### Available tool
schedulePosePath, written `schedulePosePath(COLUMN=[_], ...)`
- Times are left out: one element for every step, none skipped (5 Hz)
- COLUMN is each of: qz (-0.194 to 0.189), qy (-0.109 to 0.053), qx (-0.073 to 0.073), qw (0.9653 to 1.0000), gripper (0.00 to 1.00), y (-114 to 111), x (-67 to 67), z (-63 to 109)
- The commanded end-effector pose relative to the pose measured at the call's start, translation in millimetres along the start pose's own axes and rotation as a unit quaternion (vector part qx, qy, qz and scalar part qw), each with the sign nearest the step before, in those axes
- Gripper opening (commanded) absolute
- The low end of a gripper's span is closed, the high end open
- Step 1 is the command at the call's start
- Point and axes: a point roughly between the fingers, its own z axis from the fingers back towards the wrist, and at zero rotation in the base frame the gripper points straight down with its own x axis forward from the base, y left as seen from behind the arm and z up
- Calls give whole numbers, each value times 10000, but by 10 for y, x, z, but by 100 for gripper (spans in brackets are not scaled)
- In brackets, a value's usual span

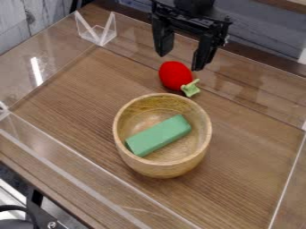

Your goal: Move the red object to the right side of the table

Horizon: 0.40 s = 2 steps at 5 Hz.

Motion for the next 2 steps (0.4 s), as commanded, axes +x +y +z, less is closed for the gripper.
schedulePosePath(qz=[714,1616], qy=[-27,-129], qx=[-92,-212], qw=[9974,9865], gripper=[100,100], y=[59,139], x=[66,151], z=[-89,-185])
